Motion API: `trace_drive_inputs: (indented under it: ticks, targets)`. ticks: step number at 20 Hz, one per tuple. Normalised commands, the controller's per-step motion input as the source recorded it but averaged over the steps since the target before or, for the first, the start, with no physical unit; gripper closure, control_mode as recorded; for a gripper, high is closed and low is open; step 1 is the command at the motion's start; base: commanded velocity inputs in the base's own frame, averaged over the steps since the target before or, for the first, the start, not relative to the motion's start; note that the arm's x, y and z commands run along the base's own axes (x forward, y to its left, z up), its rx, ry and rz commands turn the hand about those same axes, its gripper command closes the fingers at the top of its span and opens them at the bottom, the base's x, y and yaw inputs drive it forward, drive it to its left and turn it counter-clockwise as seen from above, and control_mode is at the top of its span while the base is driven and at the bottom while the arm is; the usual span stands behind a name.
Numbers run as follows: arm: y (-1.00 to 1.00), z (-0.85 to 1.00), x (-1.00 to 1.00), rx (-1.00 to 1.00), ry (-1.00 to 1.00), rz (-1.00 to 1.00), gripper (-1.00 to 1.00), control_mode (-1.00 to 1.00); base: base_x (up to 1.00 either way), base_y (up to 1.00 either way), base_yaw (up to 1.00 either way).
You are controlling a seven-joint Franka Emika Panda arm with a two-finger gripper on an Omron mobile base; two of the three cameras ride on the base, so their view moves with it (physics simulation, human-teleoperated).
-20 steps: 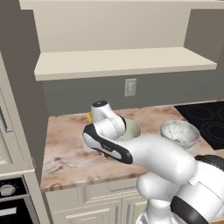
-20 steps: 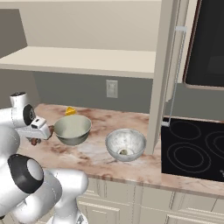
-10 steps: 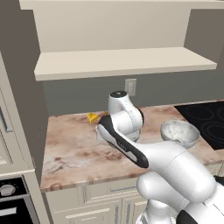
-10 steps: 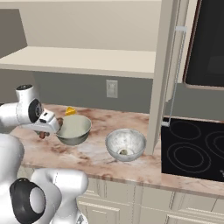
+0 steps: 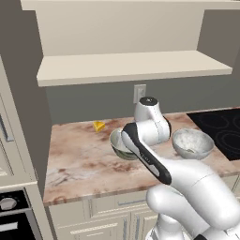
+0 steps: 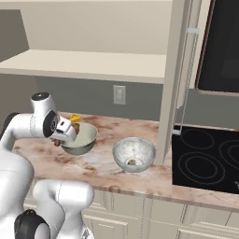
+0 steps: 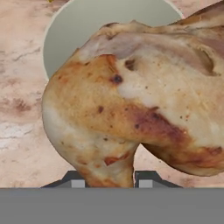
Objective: Pick both bowls and place them on the counter. Then place the egg in one bowl and place the chicken drumstick in the other bowl.
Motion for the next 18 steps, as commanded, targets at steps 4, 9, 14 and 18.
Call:
trace_drive_inputs:
  ticks: [4, 9, 14, 18]
  targets:
    - [-0.31, 0.03, 0.29, 0.03, 0.00, 0.00, 1.00, -1.00, 0.00, 0.00, 0.00]
    - [-0.18, -0.01, 0.44, 0.03, 0.00, 0.00, 1.00, -1.00, 0.00, 0.00, 0.00]
    - [-0.06, 0.00, 0.50, 0.02, 0.04, 0.00, 1.00, -1.00, 0.00, 0.00, 0.00]
    - [-0.01, -0.17, 0.38, 0.00, 0.04, 0.00, 1.00, -1.00, 0.00, 0.00, 0.00]
